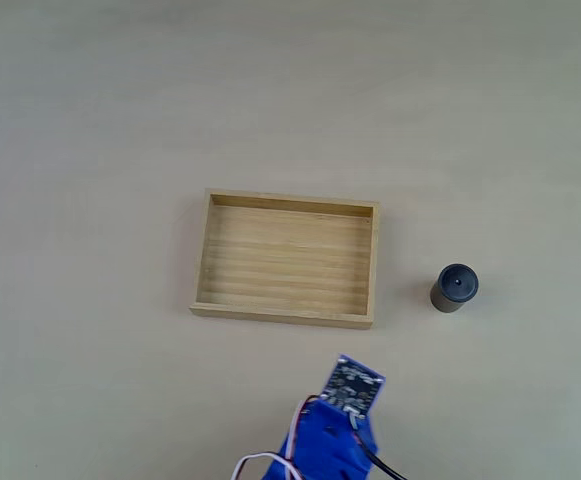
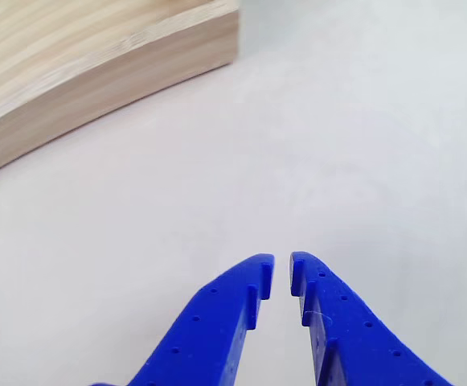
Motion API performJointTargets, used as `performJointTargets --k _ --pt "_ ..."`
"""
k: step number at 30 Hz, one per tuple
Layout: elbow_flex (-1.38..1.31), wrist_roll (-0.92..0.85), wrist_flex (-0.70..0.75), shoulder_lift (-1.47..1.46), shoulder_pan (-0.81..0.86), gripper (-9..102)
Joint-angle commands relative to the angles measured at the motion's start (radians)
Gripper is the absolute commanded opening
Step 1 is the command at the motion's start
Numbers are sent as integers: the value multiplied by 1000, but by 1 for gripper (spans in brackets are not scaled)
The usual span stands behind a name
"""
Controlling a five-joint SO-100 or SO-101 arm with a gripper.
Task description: Place the black cylinder in the wooden box then return to rest.
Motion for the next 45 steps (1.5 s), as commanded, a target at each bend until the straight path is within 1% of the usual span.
performJointTargets --k 1,3,4,14,23,30,36,45 --pt "-121 17 -196 129 91 22" --pt "-153 17 -236 189 97 27" --pt "-173 17 -241 216 97 28" --pt "-416 2 -264 492 66 28" --pt "-595 15 -371 729 44 28" --pt "-655 43 -397 822 25 29" --pt "-676 74 -443 877 49 30" --pt "-744 80 -472 979 71 30"
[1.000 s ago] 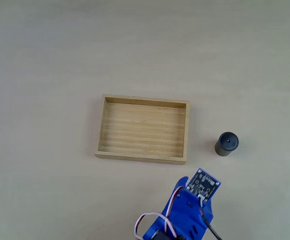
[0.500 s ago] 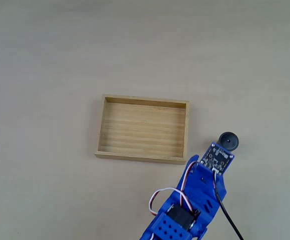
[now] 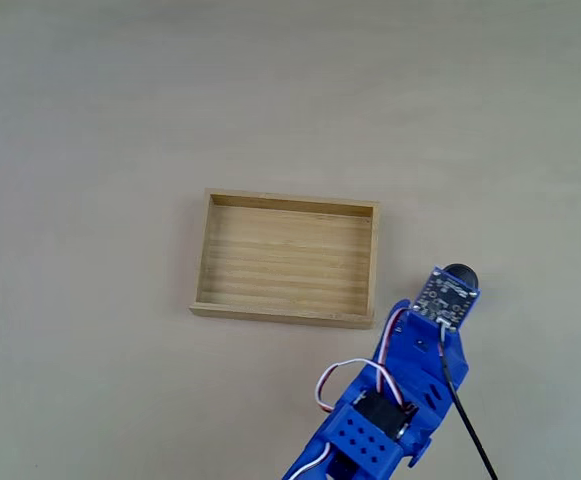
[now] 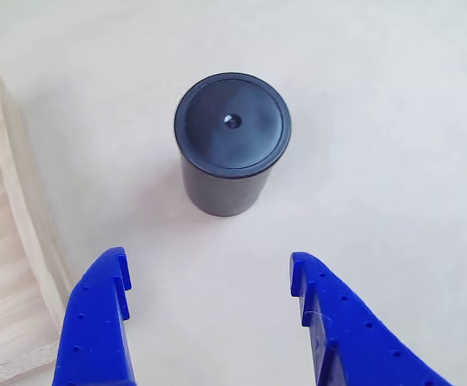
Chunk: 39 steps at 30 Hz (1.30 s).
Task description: Place the black cylinder in the wooden box then return to rest.
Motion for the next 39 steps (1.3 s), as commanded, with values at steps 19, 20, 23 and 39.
performJointTargets --k 19,20,23,39 --pt "-225 6 -83 141 -15 30" --pt "-235 6 -84 149 -14 30" --pt "-261 6 -89 175 -14 30" --pt "-356 6 -110 275 -21 30"
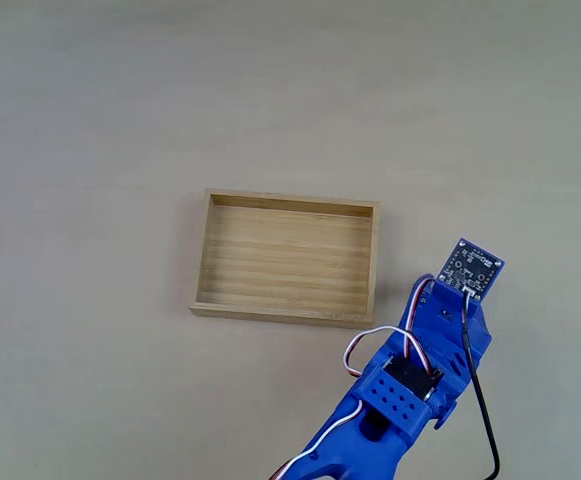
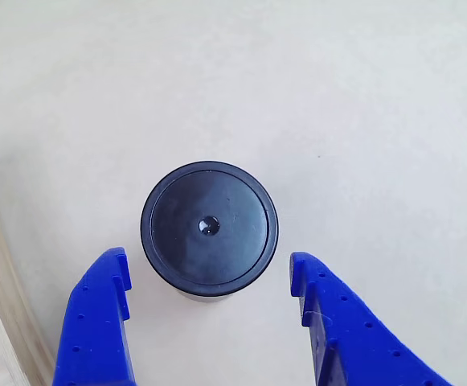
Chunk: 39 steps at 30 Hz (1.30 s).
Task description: Place the black cylinder in the wooden box then return to rest.
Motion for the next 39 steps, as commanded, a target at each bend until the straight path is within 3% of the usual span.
performJointTargets --k 1,36,39 --pt "-126 6 -38 -14 -18 30" --pt "-259 11 -46 133 -9 30" --pt "-259 11 -46 133 -9 25"
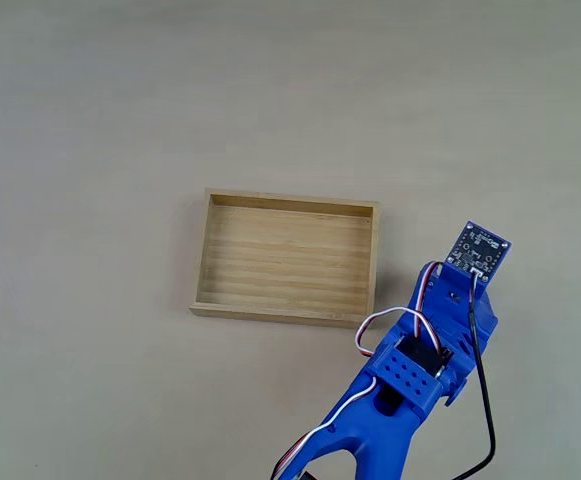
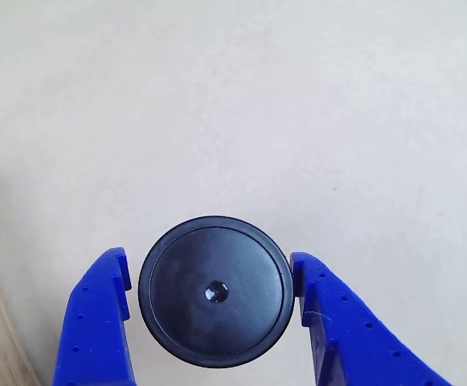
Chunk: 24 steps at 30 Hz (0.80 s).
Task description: Place the black cylinder in the wooden box then return to rest.
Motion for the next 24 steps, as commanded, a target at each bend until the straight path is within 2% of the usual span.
performJointTargets --k 1,4,14,24 --pt "-109 11 -38 -29 3 24" --pt "-107 11 -38 -31 0 18" --pt "-107 9 -29 -71 0 16" --pt "-276 -14 222 -218 -18 16"
